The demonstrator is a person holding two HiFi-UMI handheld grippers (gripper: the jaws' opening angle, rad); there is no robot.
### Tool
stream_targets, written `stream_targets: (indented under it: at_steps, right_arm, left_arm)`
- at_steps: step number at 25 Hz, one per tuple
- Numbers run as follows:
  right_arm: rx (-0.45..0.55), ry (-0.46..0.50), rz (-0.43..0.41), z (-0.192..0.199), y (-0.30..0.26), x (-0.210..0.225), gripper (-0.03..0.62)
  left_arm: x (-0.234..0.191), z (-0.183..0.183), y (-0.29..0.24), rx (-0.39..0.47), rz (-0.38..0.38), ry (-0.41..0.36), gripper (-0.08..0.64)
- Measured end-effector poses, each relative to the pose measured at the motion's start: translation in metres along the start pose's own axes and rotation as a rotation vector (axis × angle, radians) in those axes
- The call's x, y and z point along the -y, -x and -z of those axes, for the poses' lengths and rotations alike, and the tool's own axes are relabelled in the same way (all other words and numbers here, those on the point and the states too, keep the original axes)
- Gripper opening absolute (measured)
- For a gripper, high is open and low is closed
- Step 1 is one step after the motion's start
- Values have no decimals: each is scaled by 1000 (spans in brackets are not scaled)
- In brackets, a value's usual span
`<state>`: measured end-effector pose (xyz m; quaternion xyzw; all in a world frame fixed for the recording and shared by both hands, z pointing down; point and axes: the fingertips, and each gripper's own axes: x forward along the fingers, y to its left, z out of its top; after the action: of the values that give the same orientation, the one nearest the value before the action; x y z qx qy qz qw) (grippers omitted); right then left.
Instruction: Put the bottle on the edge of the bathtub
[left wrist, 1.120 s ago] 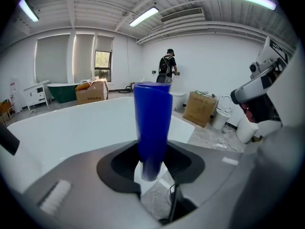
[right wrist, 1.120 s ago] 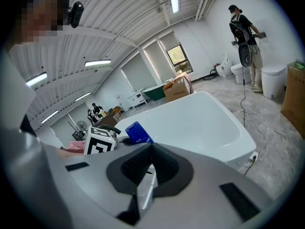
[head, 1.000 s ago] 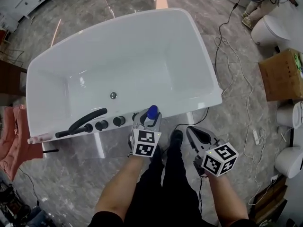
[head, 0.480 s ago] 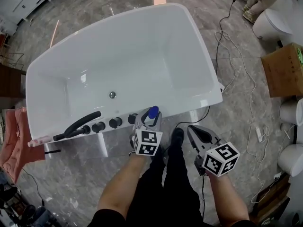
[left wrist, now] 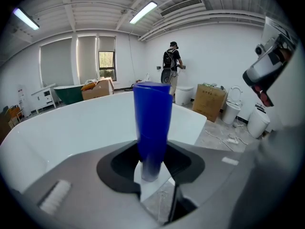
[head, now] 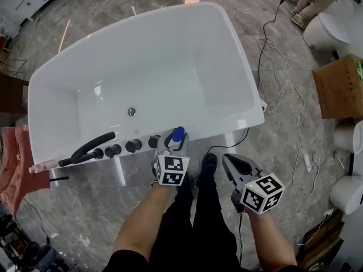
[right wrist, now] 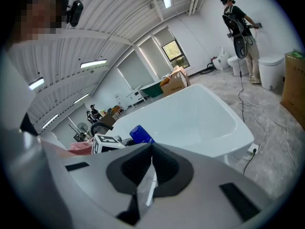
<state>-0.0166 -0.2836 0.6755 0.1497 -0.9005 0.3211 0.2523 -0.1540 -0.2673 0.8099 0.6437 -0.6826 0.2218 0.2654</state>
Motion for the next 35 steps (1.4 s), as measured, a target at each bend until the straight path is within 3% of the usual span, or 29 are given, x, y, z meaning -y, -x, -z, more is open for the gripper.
stream_targets:
  at_steps: [20, 29, 35]
  right_arm:
    - [-4, 6, -9, -16, 14, -15, 11]
    - [20, 26, -9, -37, 28, -42, 11]
    - [63, 48, 26, -57, 45, -69, 11]
  left_arm:
    - [14, -9, 17, -39, 102, -9, 168]
    - [24, -35, 71, 5, 139, 35, 178]
    - [26, -64, 121, 53, 171, 20, 176]
